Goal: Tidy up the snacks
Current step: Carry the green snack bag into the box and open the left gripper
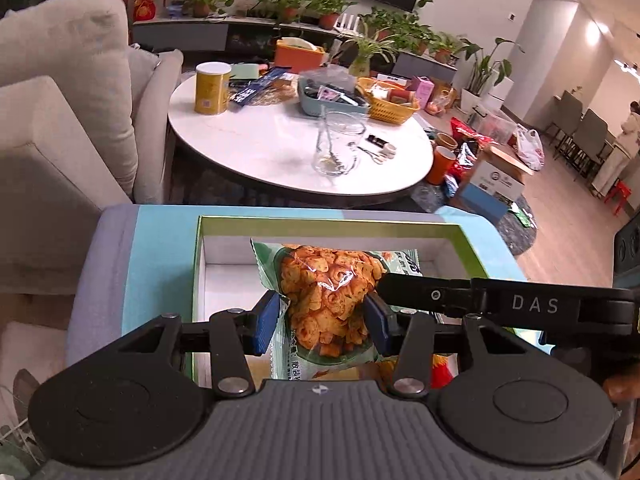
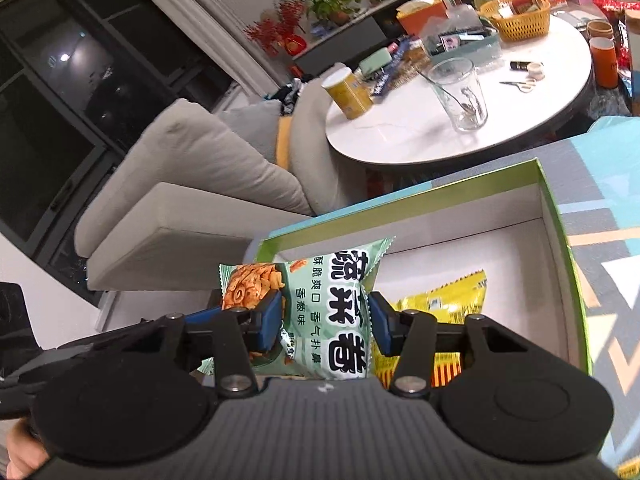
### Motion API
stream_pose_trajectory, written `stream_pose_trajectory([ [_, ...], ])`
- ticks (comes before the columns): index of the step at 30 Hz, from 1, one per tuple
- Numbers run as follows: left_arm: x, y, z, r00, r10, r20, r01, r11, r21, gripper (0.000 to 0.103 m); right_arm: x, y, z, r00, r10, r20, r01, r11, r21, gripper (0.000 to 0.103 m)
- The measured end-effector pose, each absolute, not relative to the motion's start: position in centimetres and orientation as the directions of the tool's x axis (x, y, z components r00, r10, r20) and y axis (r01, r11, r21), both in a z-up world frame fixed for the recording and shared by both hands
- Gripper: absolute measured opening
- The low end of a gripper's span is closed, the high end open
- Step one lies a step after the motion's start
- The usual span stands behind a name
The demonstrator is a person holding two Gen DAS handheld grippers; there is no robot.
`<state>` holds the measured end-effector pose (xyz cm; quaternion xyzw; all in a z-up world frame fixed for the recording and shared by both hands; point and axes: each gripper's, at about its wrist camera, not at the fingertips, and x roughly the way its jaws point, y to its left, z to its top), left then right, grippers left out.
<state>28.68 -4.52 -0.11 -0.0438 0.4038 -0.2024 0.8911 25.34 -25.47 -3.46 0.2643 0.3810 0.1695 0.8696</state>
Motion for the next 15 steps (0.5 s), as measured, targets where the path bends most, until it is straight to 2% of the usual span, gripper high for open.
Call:
stream_pose_trajectory([
  [6,30.6,-4.1,-1.2,0.617,-0.378,-0.691,0.293,0.924,-0.244,0.043,26.9,-25.0,-4.2,0.666,0.476,-0.574,-0.080,0.811,0.580,0.055],
  [15,30.0,-2.9,-2.4,0.600,-0.325,-0.732,0.241,0.945,-0.222,0.047,25.1,-26.2,-3.4,0.692,0.436,-0.576,-0.066,0.832,0.551,0.058],
])
